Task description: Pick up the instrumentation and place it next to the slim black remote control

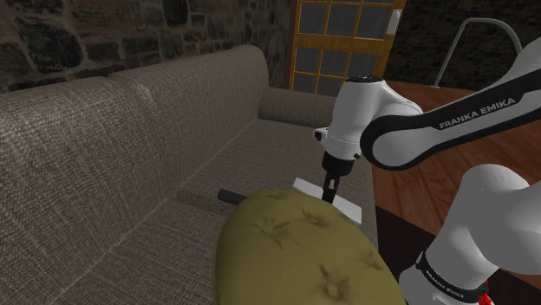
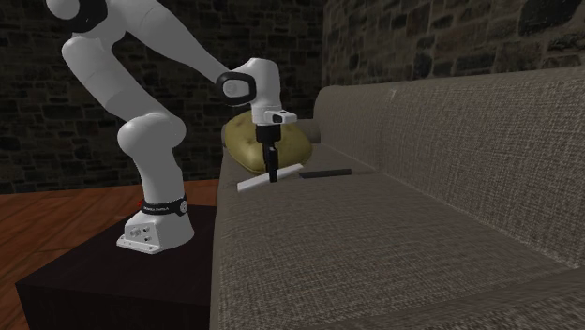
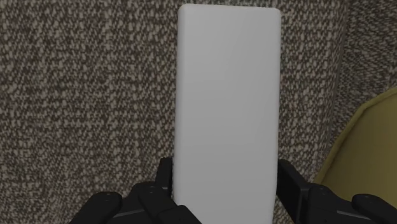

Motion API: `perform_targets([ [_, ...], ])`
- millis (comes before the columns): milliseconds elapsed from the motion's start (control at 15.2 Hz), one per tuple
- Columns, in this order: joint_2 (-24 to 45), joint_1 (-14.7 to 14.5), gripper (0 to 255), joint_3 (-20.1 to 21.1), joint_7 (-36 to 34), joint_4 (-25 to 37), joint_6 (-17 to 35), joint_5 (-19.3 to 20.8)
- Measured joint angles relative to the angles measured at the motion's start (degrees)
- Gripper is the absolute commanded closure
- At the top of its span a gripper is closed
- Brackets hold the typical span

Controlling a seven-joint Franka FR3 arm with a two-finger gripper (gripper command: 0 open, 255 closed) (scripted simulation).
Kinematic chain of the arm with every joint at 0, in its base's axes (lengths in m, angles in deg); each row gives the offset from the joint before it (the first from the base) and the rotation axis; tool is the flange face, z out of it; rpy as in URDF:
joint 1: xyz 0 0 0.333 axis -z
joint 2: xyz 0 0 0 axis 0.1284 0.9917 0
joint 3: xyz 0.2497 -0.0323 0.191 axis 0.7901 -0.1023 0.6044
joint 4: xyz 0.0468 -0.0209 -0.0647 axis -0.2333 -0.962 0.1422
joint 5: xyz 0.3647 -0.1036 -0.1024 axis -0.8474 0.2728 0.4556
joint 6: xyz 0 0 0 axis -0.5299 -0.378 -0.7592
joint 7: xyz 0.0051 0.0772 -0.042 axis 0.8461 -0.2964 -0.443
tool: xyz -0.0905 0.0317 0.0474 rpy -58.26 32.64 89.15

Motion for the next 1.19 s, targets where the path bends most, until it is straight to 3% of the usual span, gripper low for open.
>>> perform_targets([
  [198, -0.3, -0.2, 255, 0.0, -0.1, -0.2, 0.6, 0.0],
  [264, 0.2, -0.1, 0, -0.1, -0.1, 0.1, 0.5, 0.1],
  [660, 0.6, -0.3, 0, 0.0, -0.1, -0.2, -0.5, 0.1],
  [990, -3.6, -0.6, 0, 0.0, -0.1, 3.4, -9.3, 0.2],
  [1188, -4.3, -0.6, 0, 0.0, -0.2, 3.9, -10.5, 0.1],
])
